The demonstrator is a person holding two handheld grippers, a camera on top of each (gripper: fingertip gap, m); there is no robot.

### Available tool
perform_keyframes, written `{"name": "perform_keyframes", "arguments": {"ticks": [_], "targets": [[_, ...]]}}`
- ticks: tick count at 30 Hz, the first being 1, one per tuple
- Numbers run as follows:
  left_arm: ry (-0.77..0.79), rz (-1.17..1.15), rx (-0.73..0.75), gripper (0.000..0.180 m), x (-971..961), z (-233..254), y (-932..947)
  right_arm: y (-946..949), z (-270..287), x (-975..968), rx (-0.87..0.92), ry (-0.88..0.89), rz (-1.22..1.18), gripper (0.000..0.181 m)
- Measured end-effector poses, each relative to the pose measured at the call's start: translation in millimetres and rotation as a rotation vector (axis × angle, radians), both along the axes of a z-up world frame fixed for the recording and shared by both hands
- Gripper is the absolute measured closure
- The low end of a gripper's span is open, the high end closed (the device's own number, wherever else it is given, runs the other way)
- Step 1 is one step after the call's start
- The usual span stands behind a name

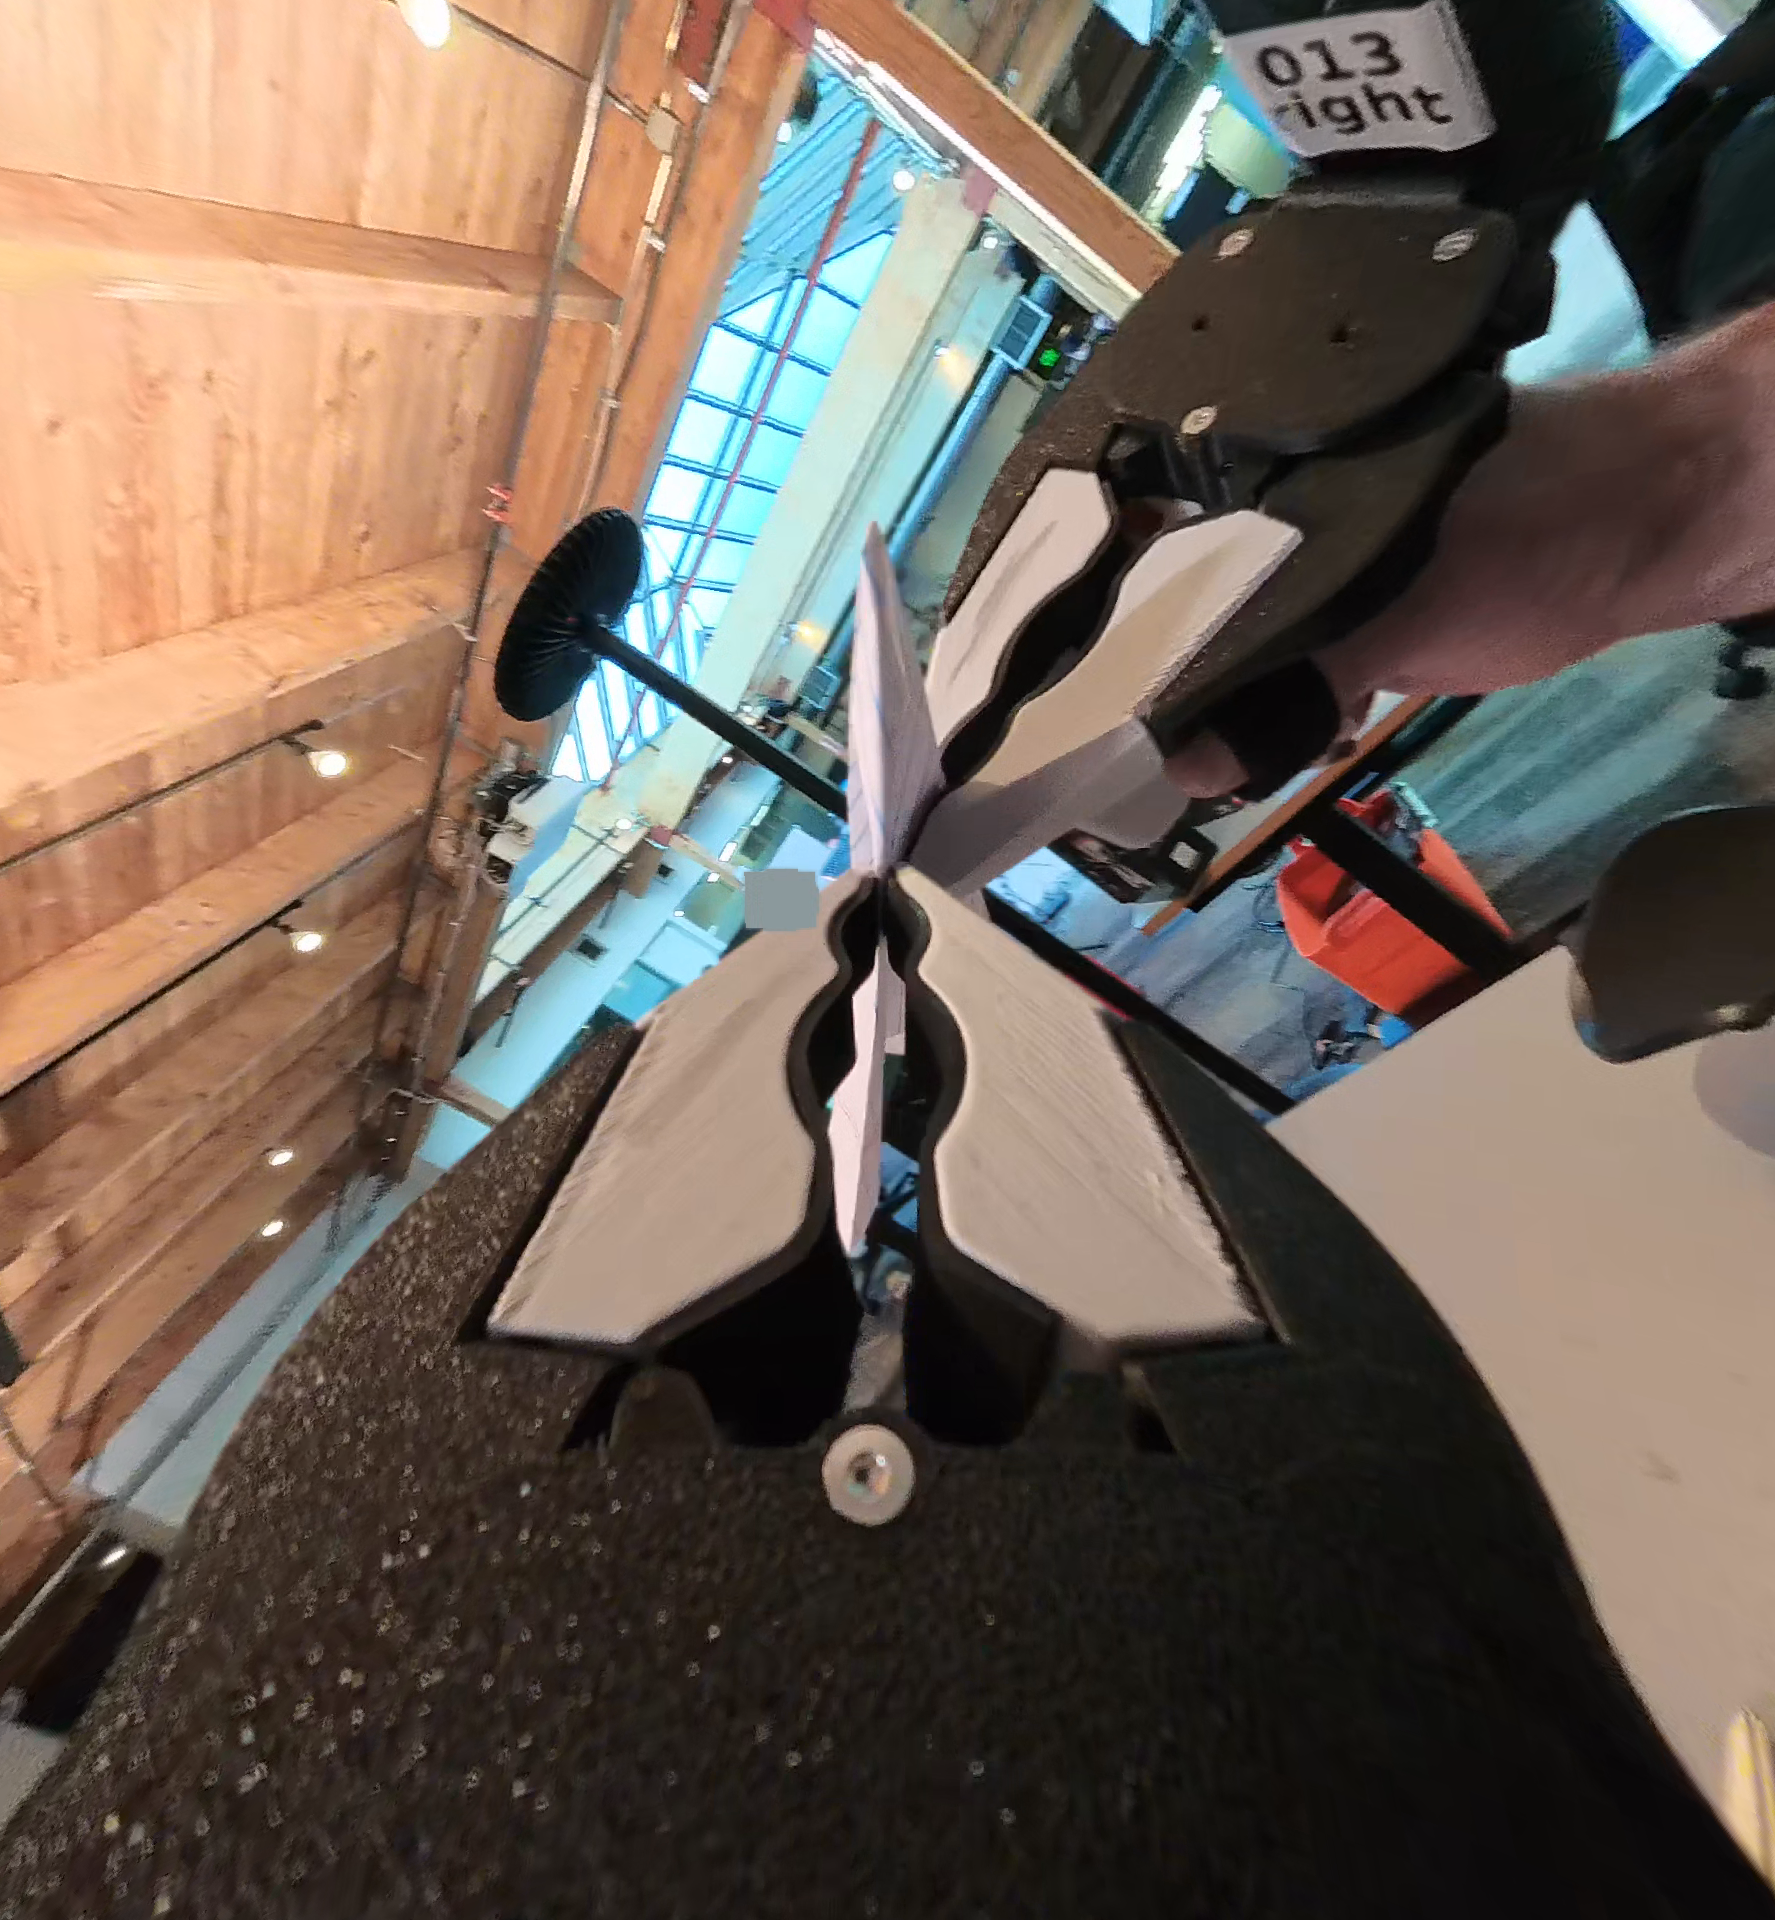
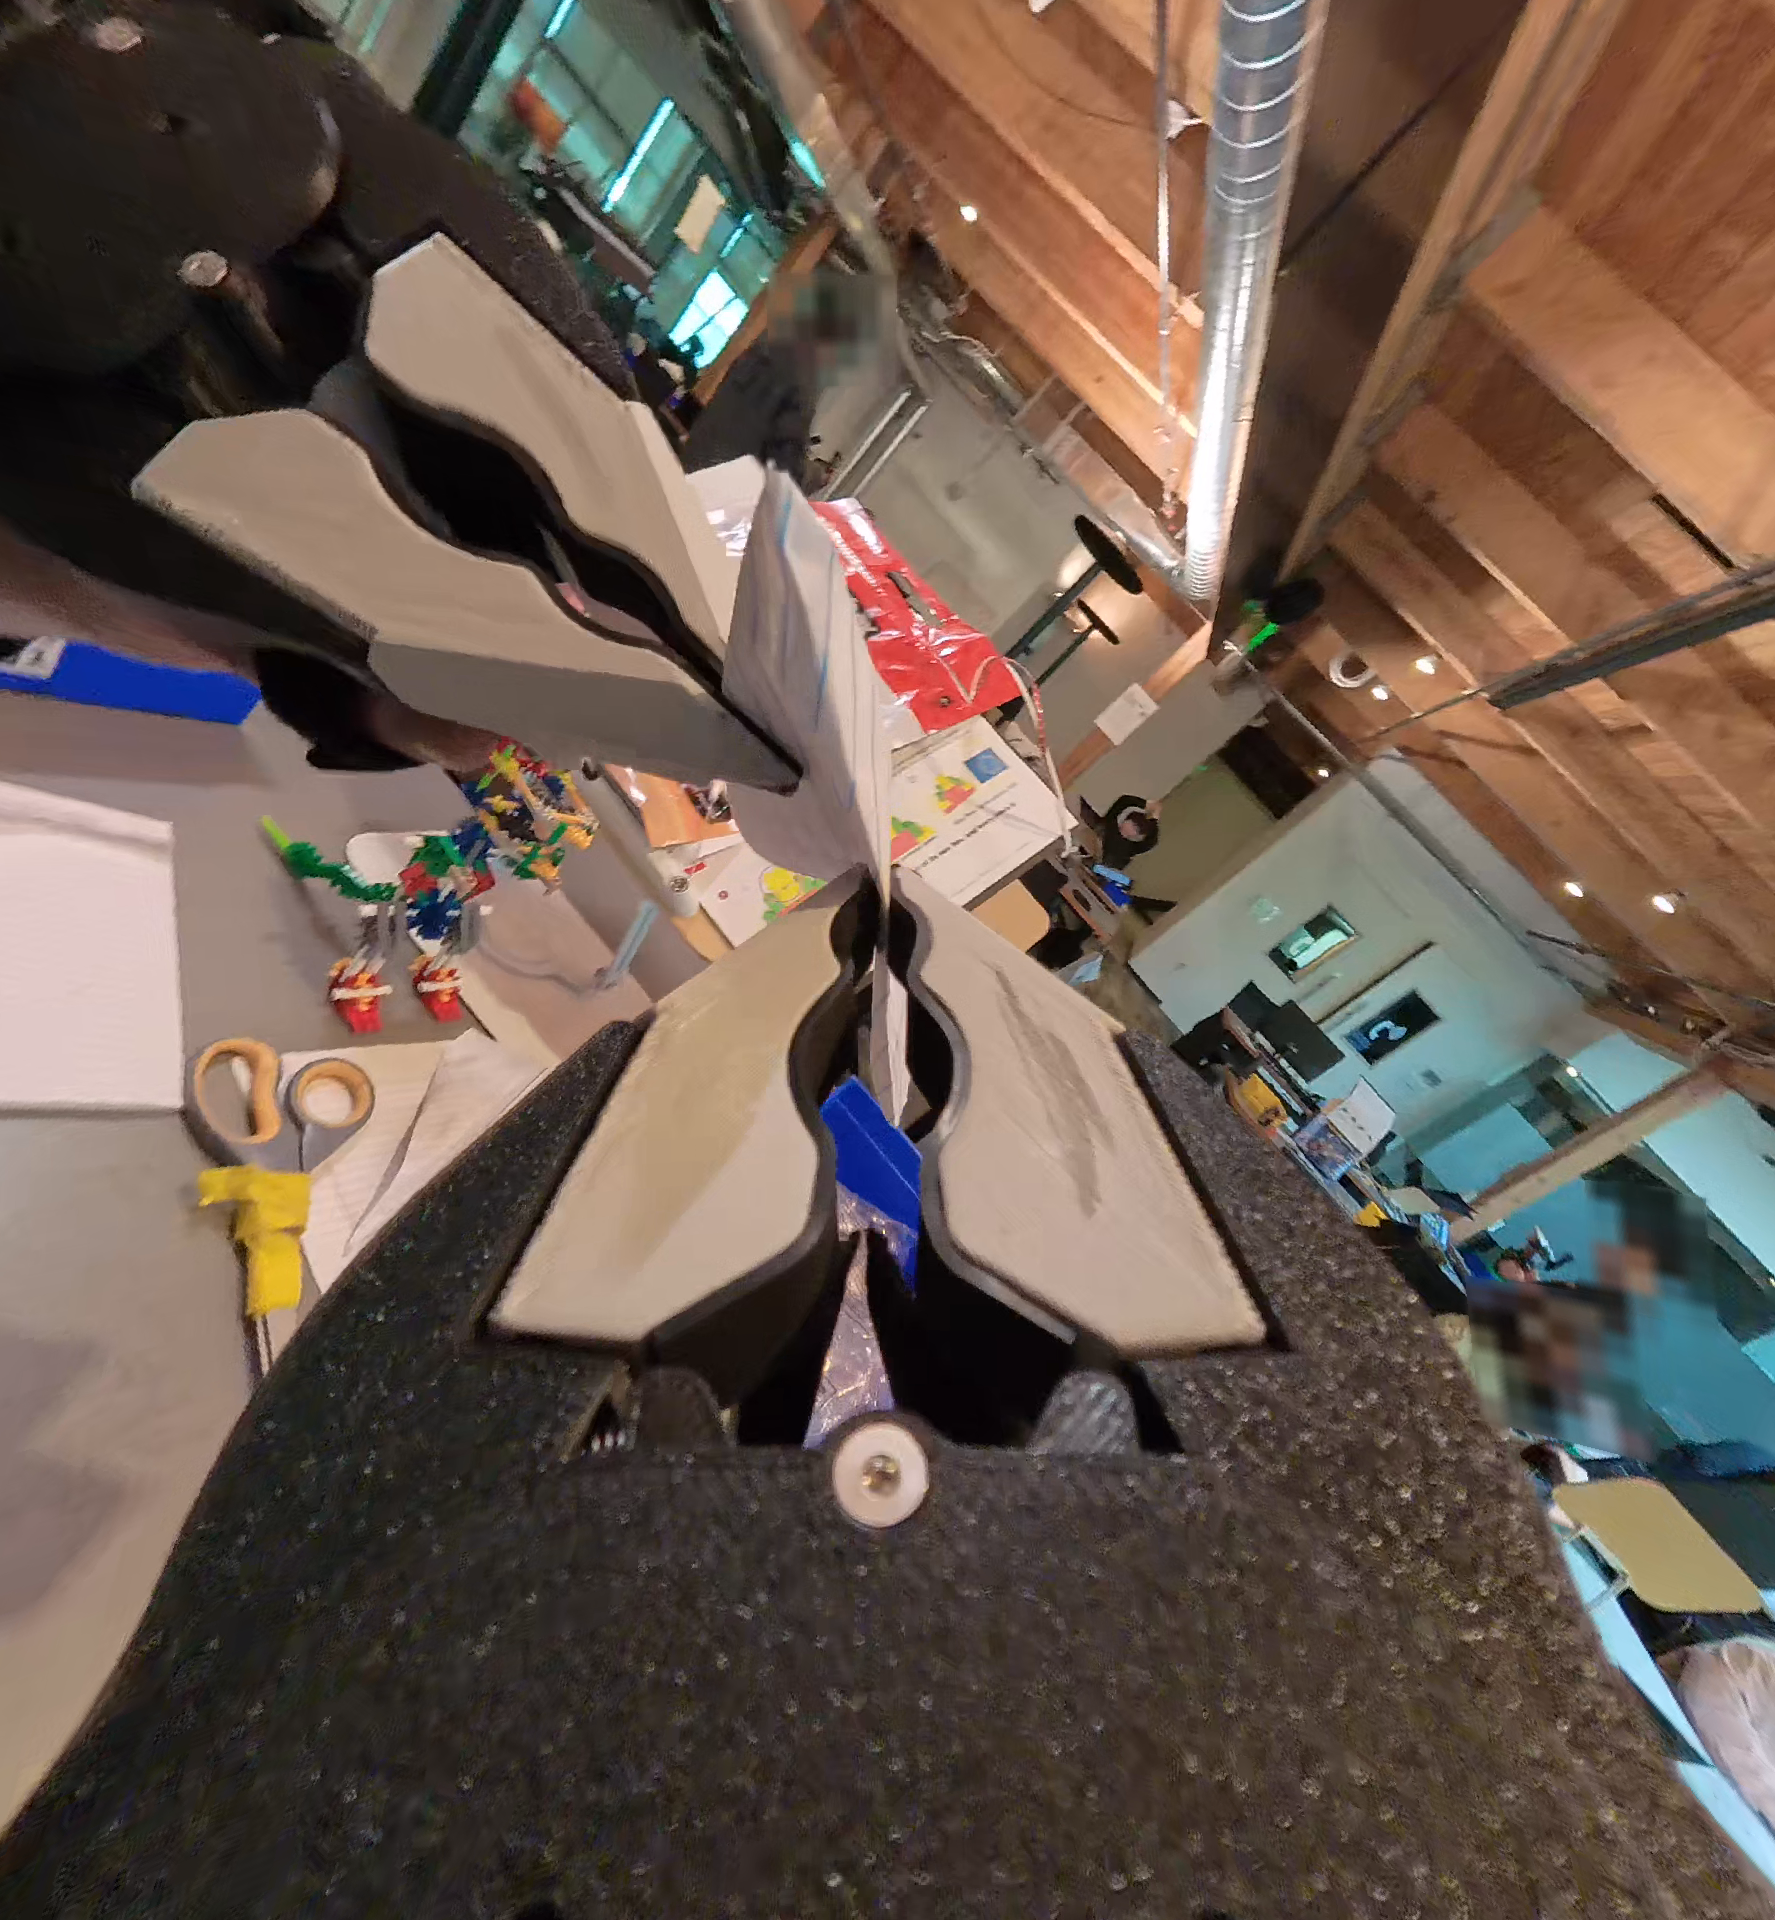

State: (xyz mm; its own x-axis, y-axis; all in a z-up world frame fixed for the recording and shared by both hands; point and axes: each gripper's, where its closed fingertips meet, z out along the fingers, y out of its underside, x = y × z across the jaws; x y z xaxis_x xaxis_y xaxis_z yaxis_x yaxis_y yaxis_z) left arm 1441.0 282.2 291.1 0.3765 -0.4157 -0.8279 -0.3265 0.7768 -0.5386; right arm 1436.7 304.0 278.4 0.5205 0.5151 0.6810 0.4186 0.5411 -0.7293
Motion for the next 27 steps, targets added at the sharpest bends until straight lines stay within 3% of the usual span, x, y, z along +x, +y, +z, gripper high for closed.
{"name": "perform_keyframes", "arguments": {"ticks": [5, 10, 12, 20, 24, 27], "targets": [[-0.114, 0.061, 0.033, 0.180, 3.2, 10.5, 8.5, 8.2, 8.7, 0.9, 0.001, 0.106, -0.051, 0.181], [-0.264, 0.086, -0.027, 0.179, 4.1, 23.3, 19.3, 16.7, 17.7, 0.0, 0.025, 0.178, -0.106, 0.181], [-0.297, 0.093, -0.042, 0.173, 6.6, 24.9, 22.6, 20.6, 18.9, 0.4, 0.029, 0.181, -0.128, 0.181], [-0.371, 0.163, -0.093, 0.180, 1.8, 27.2, 43.5, 33.6, 23.4, -1.6, 0.016, 0.215, -0.170, 0.175], [-0.520, 0.092, -0.305, 0.180, -10.8, 34.1, 61.7, 36.8, 26.3, -2.0, 0.000, 0.210, -0.150, 0.169], [-0.644, -0.009, -0.545, 0.180, -19.2, 38.0, 77.1, 54.9, 21.1, -0.3, -0.085, 0.157, -0.144, 0.170]]}}
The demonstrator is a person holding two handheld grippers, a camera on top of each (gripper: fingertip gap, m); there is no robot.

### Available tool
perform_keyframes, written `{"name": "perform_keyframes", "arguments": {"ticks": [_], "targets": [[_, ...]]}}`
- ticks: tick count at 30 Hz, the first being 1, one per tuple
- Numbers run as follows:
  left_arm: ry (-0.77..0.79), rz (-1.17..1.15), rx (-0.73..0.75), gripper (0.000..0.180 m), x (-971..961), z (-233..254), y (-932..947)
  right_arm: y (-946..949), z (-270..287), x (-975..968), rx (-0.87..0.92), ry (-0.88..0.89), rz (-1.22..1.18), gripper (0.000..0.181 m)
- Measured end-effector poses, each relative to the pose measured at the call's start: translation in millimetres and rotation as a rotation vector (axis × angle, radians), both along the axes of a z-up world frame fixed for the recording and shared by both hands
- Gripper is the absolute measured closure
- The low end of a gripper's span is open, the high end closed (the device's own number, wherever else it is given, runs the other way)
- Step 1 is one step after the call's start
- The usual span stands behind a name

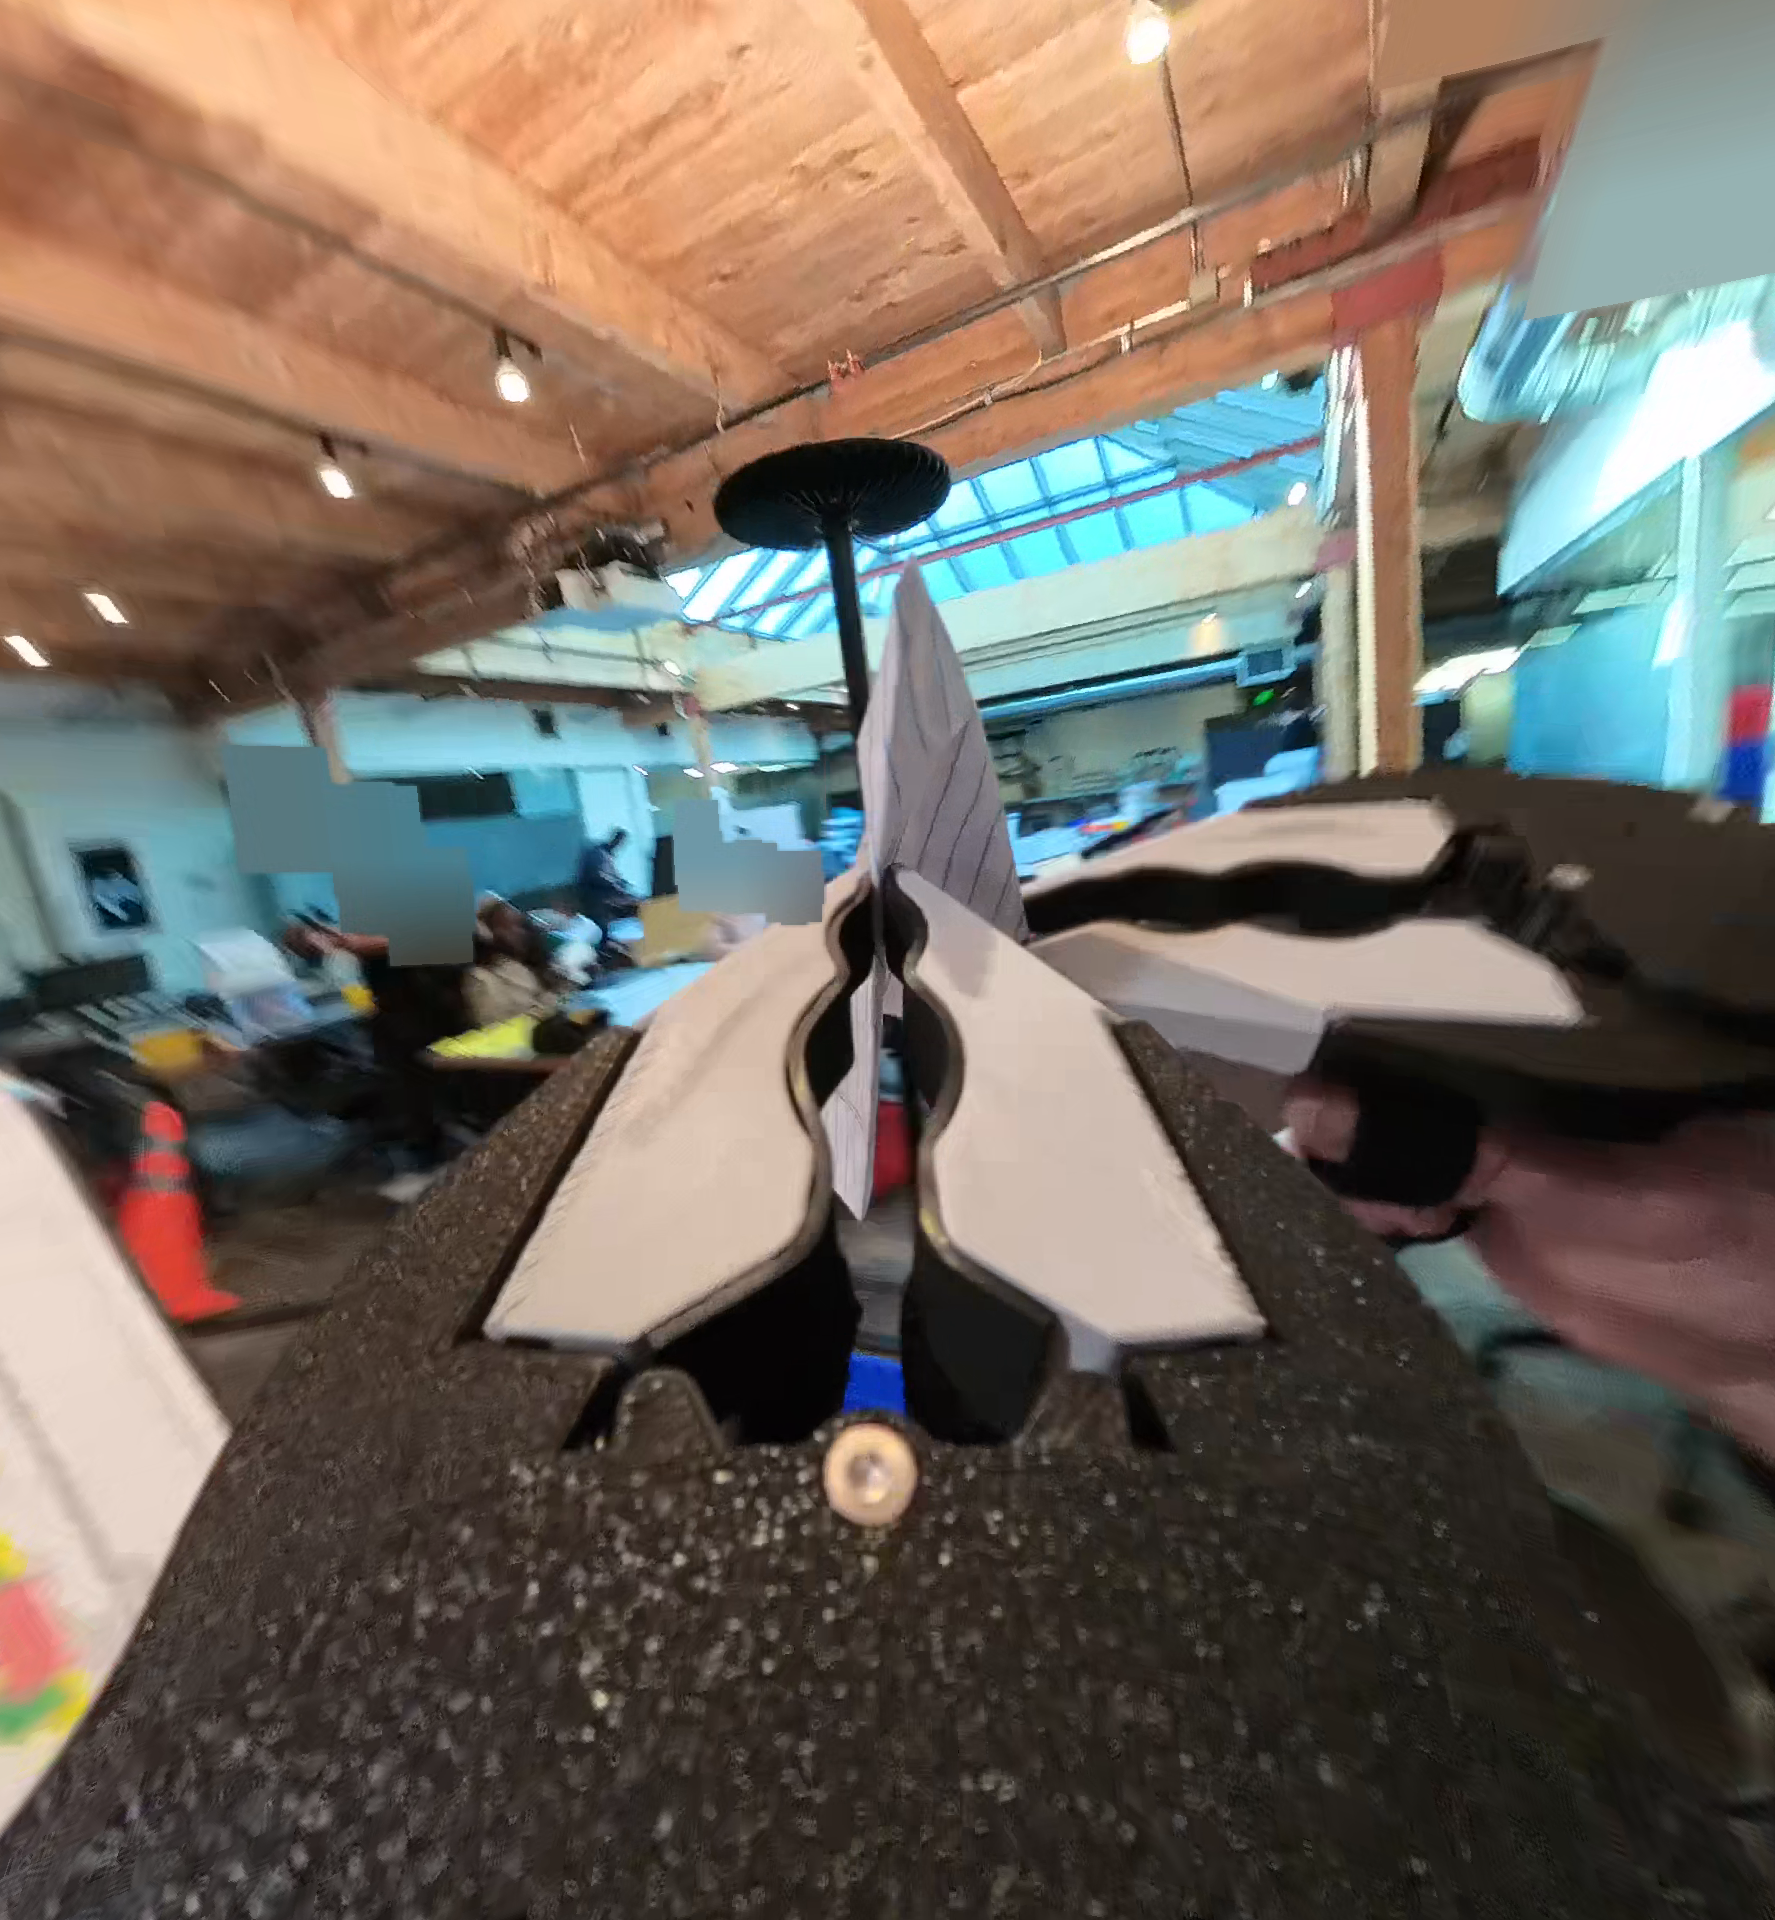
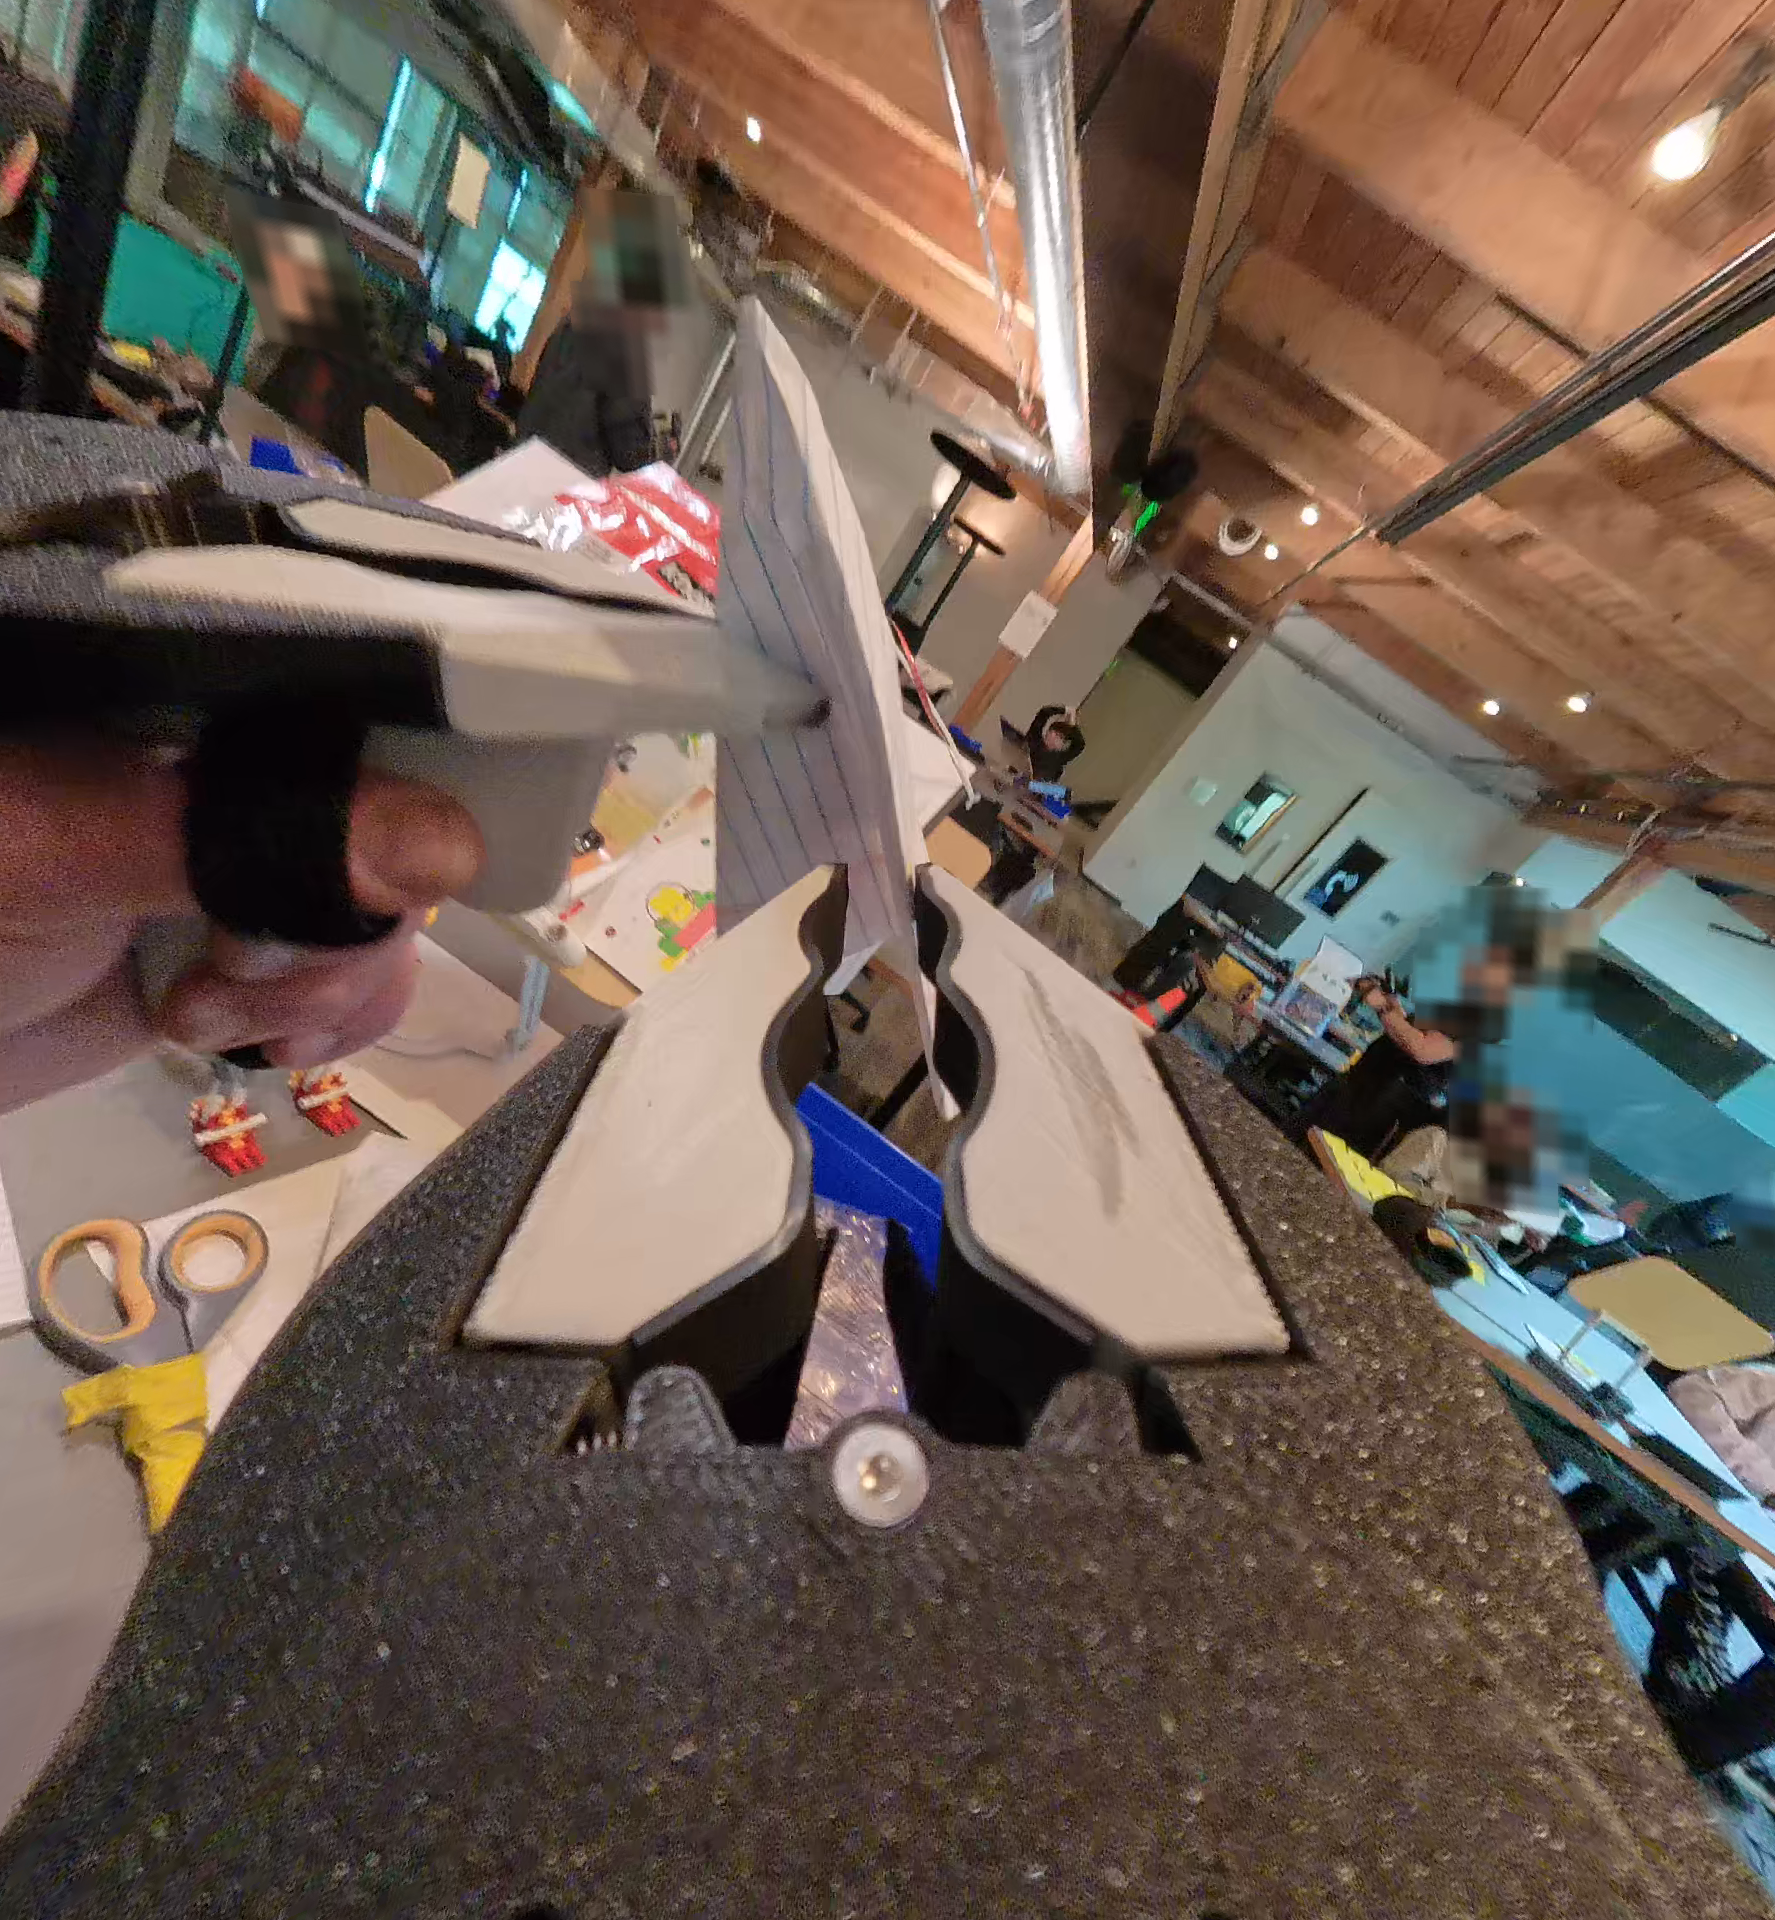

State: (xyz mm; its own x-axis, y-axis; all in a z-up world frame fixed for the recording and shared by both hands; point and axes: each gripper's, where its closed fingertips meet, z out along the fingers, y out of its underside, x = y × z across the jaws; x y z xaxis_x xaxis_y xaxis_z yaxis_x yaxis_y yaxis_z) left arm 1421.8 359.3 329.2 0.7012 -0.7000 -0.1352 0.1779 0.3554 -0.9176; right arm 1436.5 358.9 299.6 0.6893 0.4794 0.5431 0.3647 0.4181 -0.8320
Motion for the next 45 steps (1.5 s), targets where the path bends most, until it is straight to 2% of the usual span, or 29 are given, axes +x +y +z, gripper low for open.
{"name": "perform_keyframes", "arguments": {"ticks": [5, 19, 20, 21, 24, 27, 28, 30, 32, 34, 36, 38, 45], "targets": [[-0.139, -0.155, -0.218, 0.180, -2.6, 2.0, 20.9, 18.1, 3.5, -1.7, -0.053, -0.052, 0.035, 0.181], [-0.281, -0.250, -0.316, 0.180, -9.1, 0.1, 33.5, 20.1, -8.1, -20.5, -0.006, -0.238, 0.024, 0.181], [-0.282, -0.250, -0.316, 0.180, -10.4, -0.5, 33.9, 19.3, -8.1, -21.3, -0.008, -0.228, 0.027, 0.181], [-0.267, -0.234, -0.312, 0.180, -12.3, -1.6, 35.1, 17.1, -8.9, -21.7, -0.024, -0.218, 0.045, 0.172], [-0.172, -0.239, -0.270, 0.180, -9.5, -1.7, 28.7, 15.0, 3.7, -9.7, -0.056, -0.126, 0.055, 0.161], [-0.133, -0.311, -0.267, 0.180, -0.9, -2.5, 20.9, 18.3, 11.5, -12.8, -0.133, -0.049, 0.126, 0.164], [-0.126, -0.315, -0.263, 0.180, 0.3, -2.6, 19.9, 20.6, 10.0, -12.4, -0.149, -0.061, 0.129, 0.175], [-0.106, -0.327, -0.246, 0.178, 0.8, -2.8, 17.4, 21.3, 10.4, -11.3, -0.167, -0.059, 0.138, 0.181], [-0.100, -0.313, -0.210, 0.154, -5.2, 2.6, 16.2, 19.1, 8.9, -11.4, -0.171, -0.070, 0.149, 0.181], [-0.067, -0.341, -0.182, 0.162, -7.0, 8.6, 11.0, 15.5, 5.4, -13.4, -0.176, -0.080, 0.166, 0.181], [-0.054, -0.364, -0.153, 0.159, -7.4, 16.1, 5.7, 13.2, 4.1, -15.6, -0.192, -0.059, 0.186, 0.181], [-0.002, -0.358, -0.130, 0.175, -4.6, 17.0, 2.2, 12.3, 4.7, -14.9, -0.187, -0.044, 0.188, 0.181], [-0.049, -0.414, -0.128, 0.176, -7.7, 24.5, -4.8, 0.1, 9.0, -15.6, -0.279, 0.071, 0.329, 0.181]]}}
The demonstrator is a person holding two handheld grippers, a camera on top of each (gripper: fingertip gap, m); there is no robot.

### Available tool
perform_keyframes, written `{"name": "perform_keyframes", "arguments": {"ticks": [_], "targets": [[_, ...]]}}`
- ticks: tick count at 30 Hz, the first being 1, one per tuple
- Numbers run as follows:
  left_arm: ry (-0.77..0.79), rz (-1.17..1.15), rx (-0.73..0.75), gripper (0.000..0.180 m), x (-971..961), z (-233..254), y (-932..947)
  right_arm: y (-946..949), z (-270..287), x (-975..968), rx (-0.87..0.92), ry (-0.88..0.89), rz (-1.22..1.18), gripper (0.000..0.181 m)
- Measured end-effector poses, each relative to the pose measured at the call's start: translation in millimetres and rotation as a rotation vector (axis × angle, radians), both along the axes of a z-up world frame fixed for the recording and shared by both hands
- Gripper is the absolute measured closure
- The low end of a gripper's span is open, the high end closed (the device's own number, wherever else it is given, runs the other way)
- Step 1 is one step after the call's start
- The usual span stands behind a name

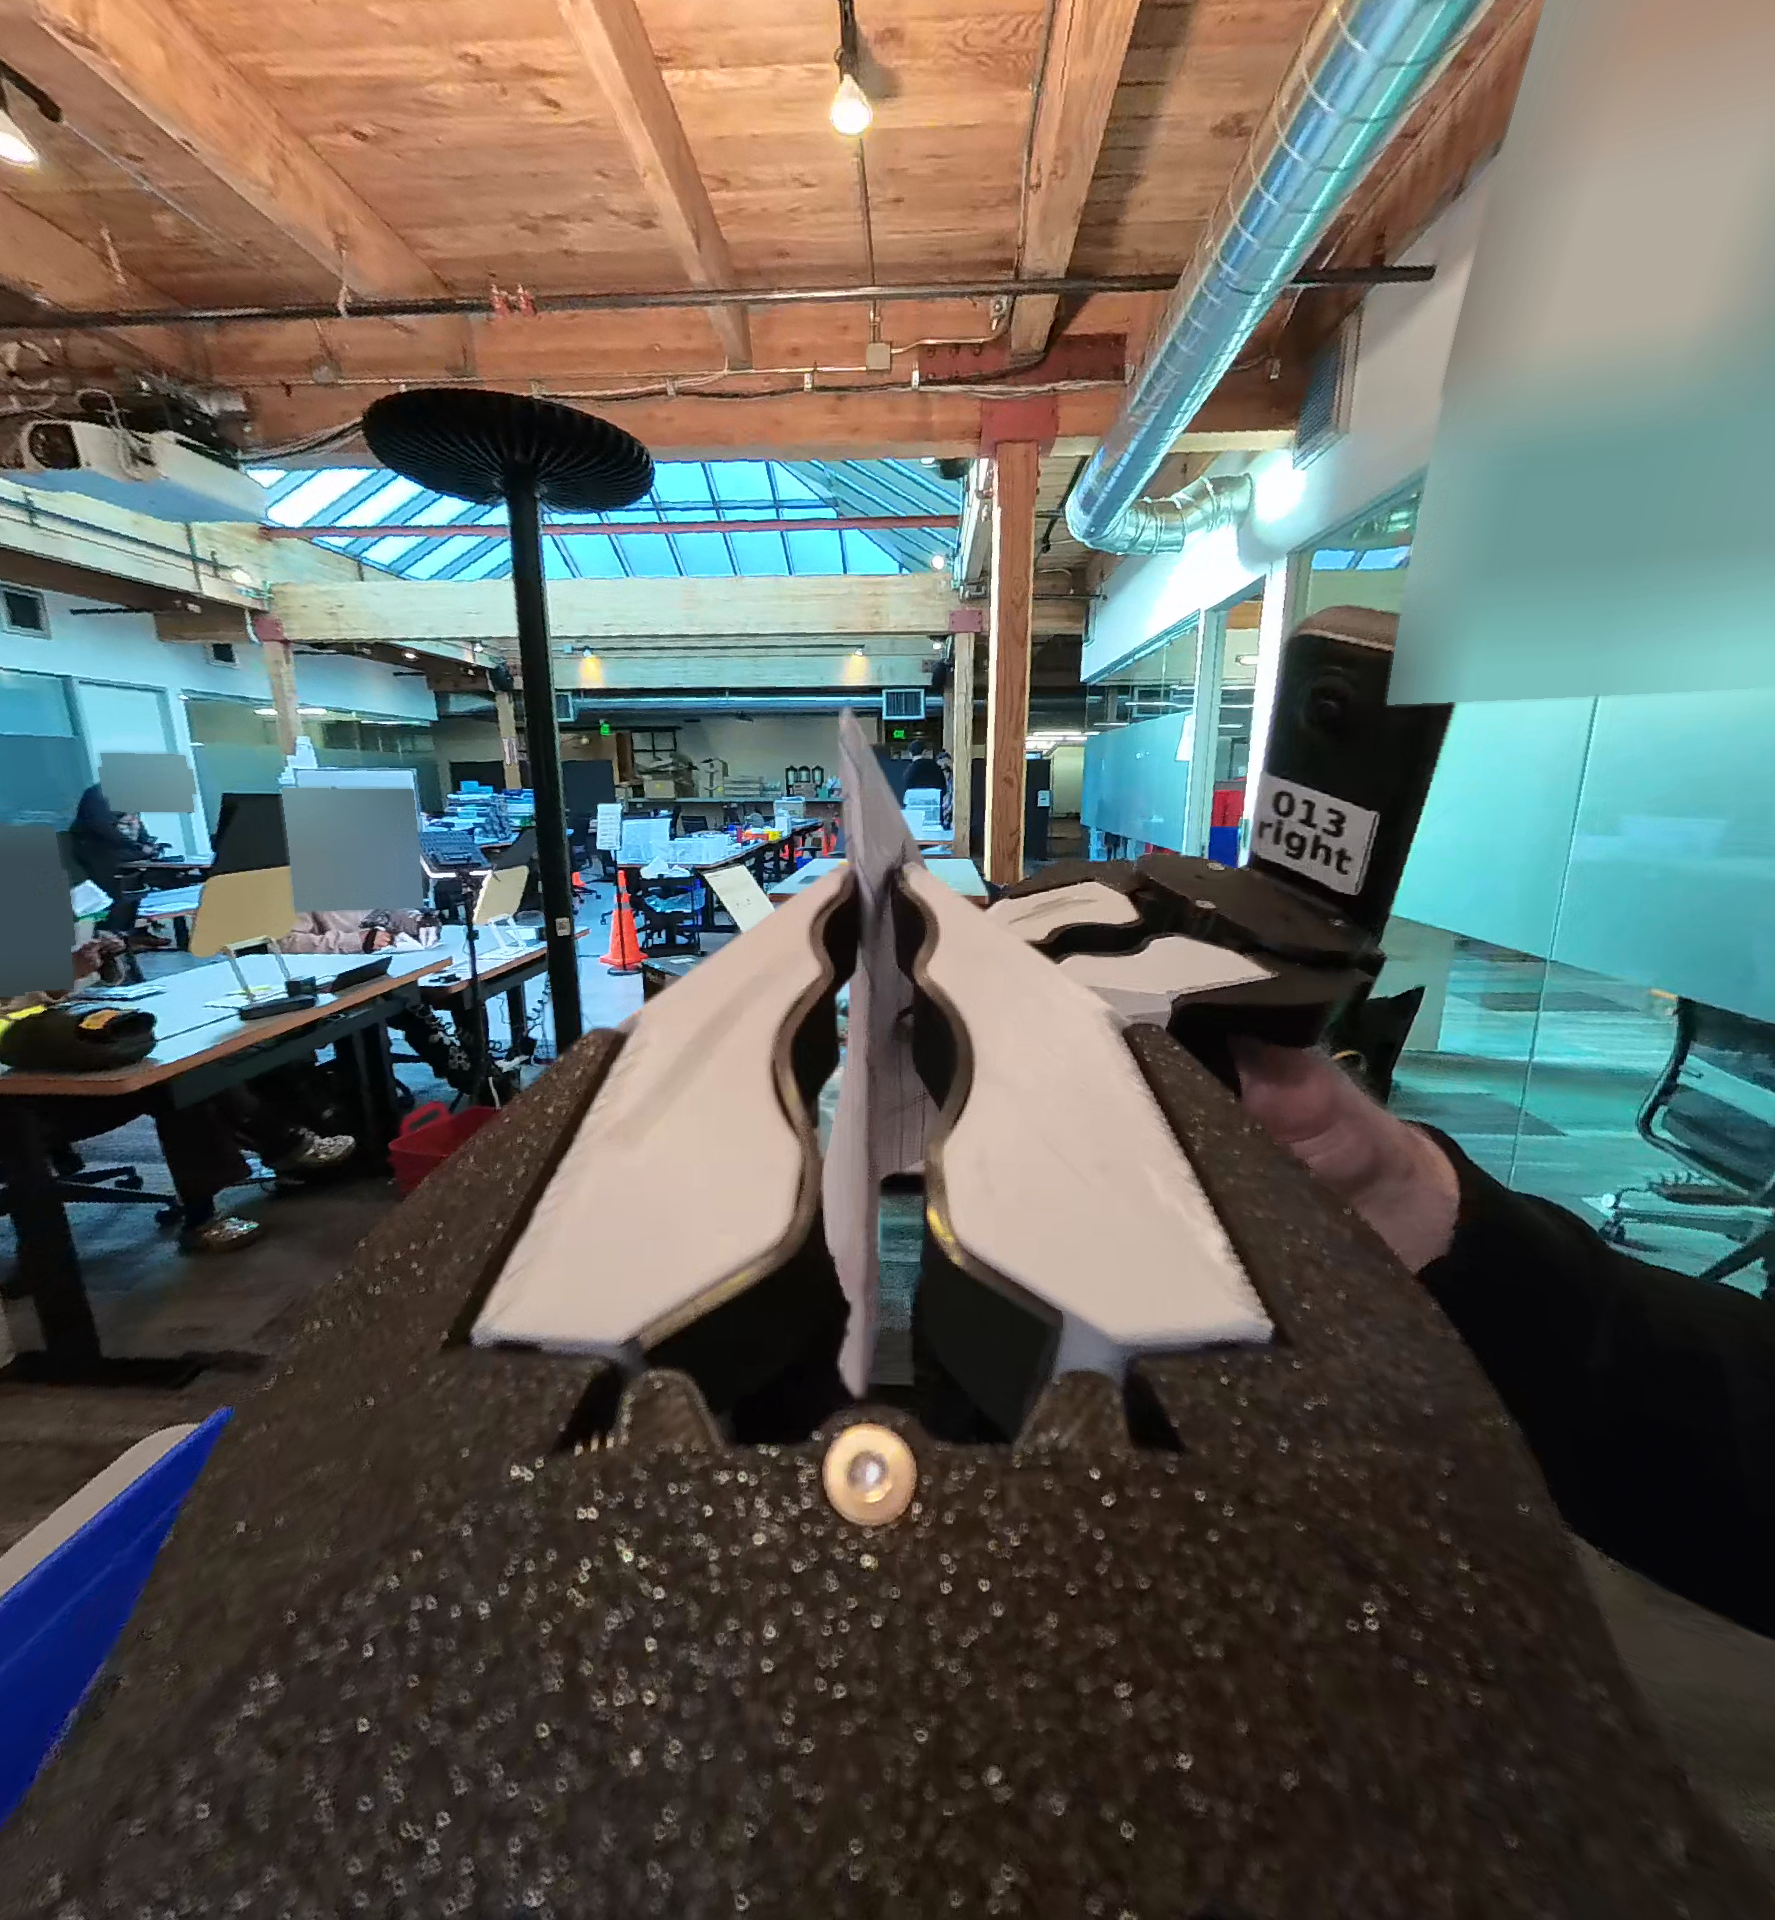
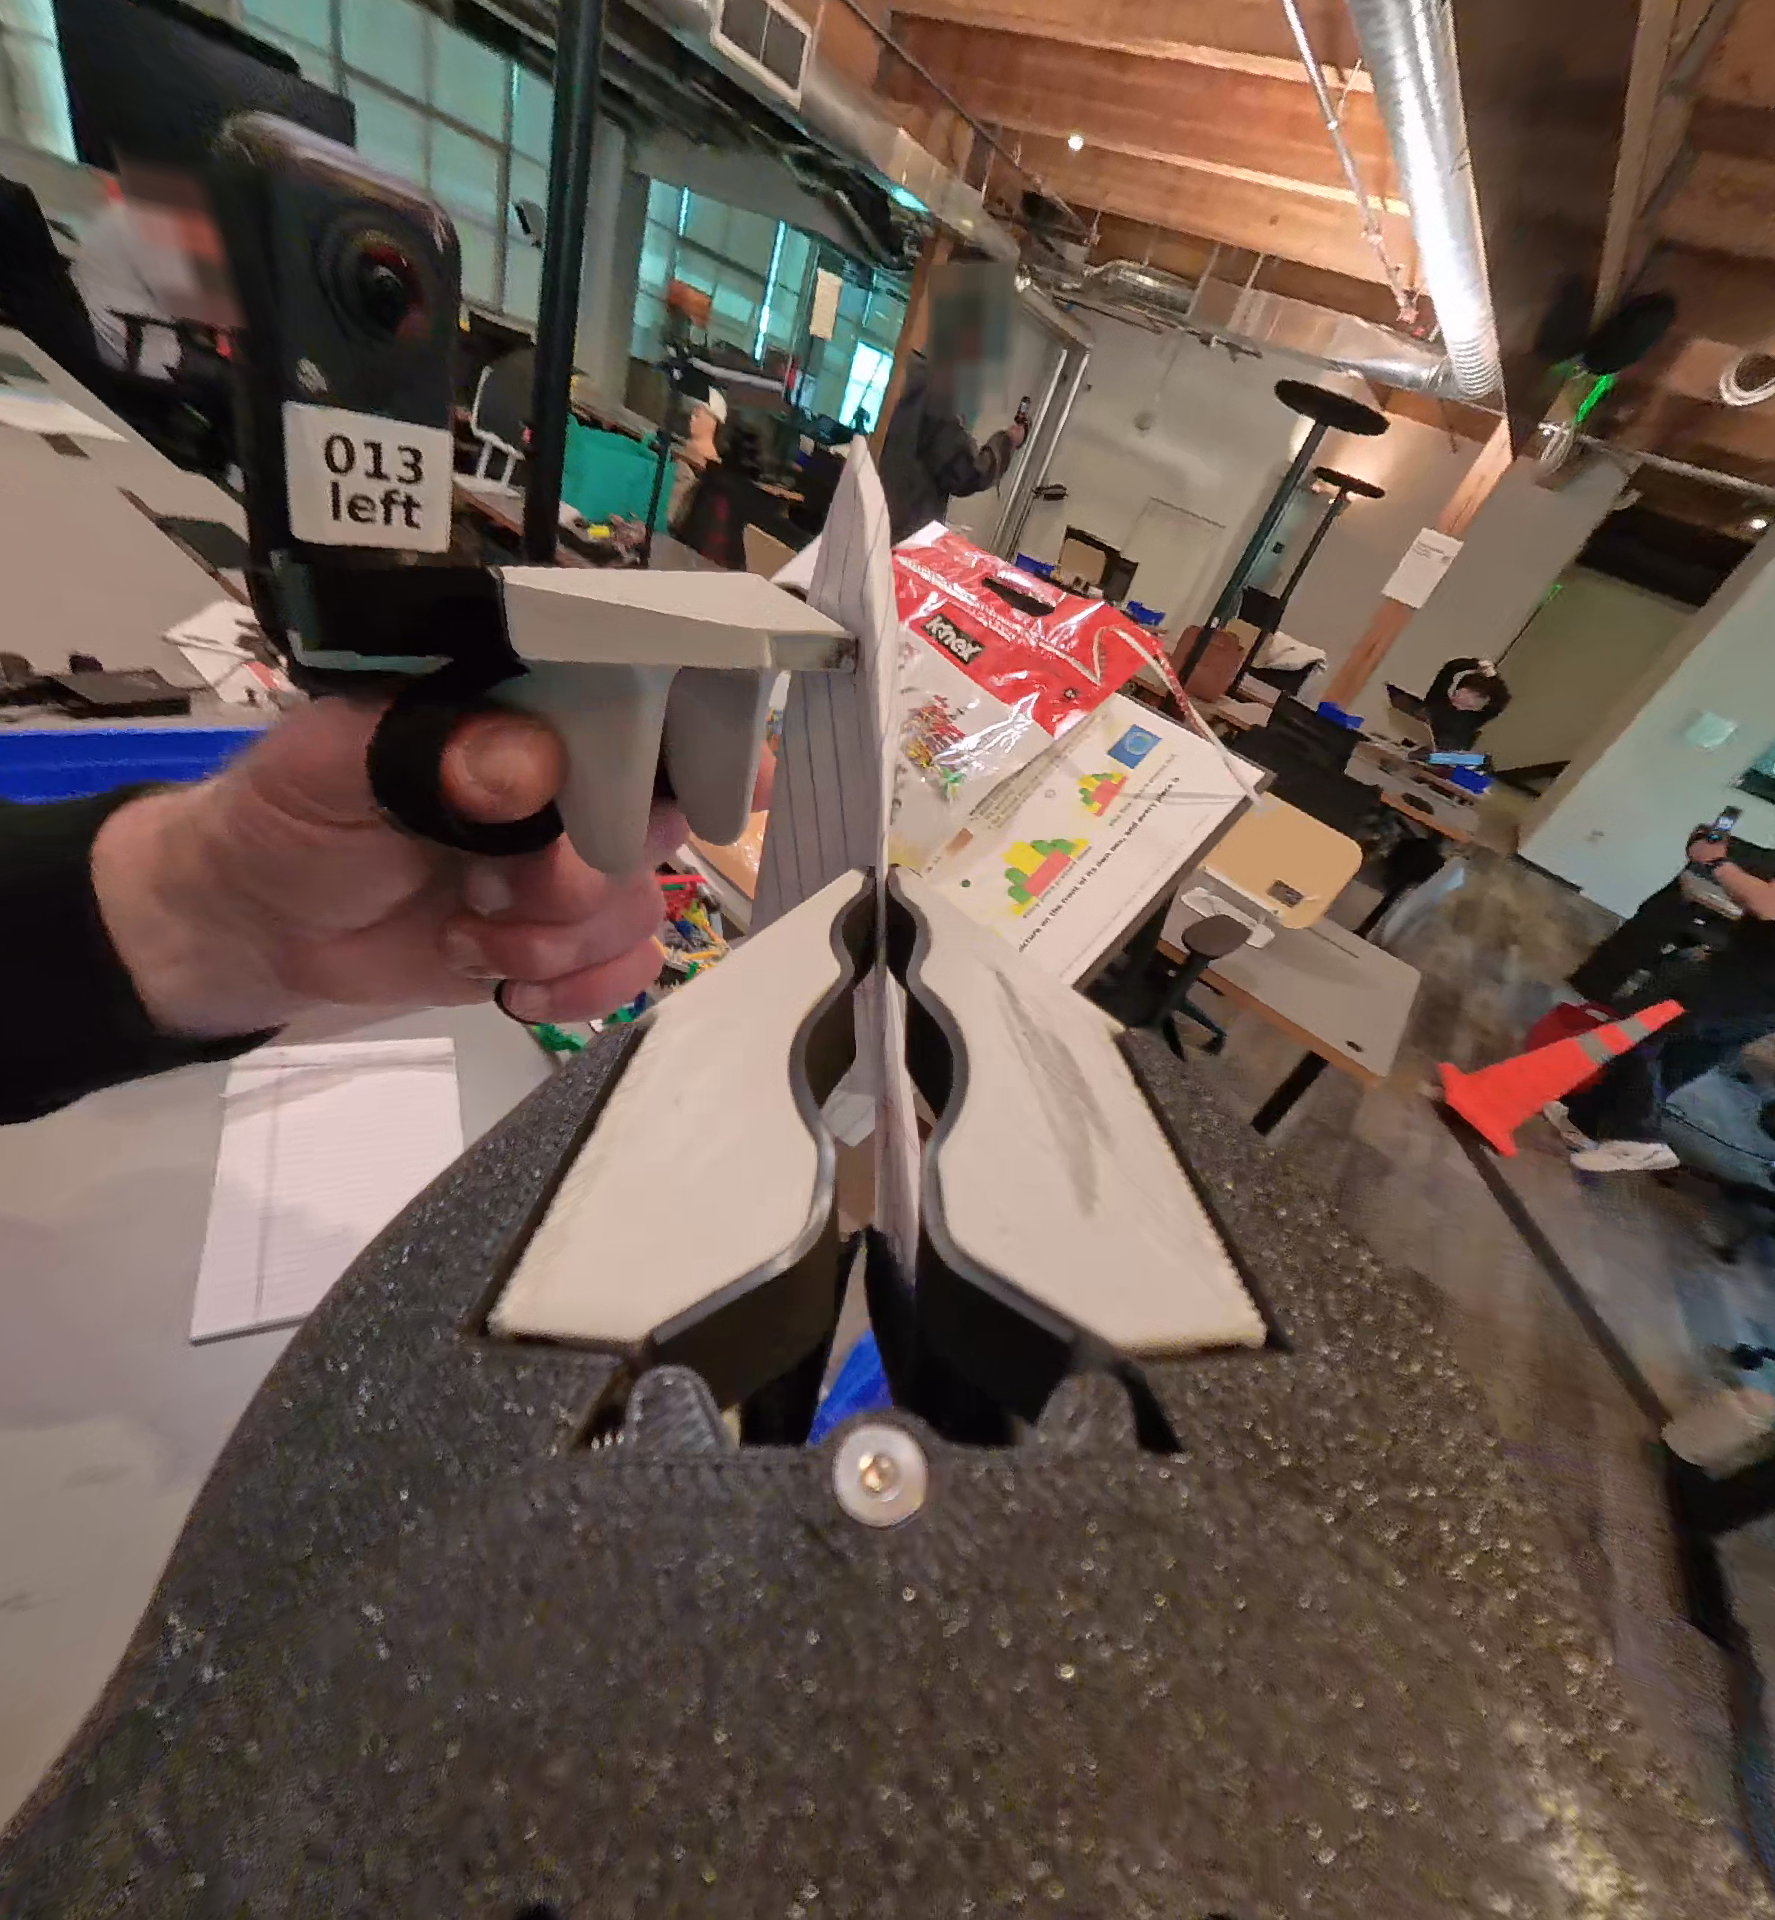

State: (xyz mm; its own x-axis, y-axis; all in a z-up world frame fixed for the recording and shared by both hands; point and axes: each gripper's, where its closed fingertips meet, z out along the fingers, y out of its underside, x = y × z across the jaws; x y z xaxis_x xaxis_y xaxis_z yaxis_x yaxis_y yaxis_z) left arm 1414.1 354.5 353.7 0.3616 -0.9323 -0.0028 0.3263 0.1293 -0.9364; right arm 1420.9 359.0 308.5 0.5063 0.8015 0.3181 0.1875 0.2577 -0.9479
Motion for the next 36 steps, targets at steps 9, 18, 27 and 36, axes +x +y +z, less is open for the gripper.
{"name": "perform_keyframes", "arguments": {"ticks": [9, 18, 27, 36], "targets": [[0.096, -0.070, 0.034, 0.180, 16.2, -6.6, -12.0, -12.1, 19.0, 0.2, -0.005, 0.046, 0.089, 0.173], [0.063, -0.042, 0.077, 0.180, 16.4, 4.6, -10.2, -12.4, 20.9, 4.9, 0.076, 0.005, 0.020, 0.181], [0.026, 0.048, 0.120, 0.180, 22.6, 13.5, -5.4, -5.1, 32.3, 10.7, 0.268, -0.068, -0.198, 0.181], [-0.047, 0.131, 0.102, 0.180, 19.1, 17.9, 2.5, 3.2, 36.9, 5.1, 0.407, -0.147, -0.369, 0.181]]}}
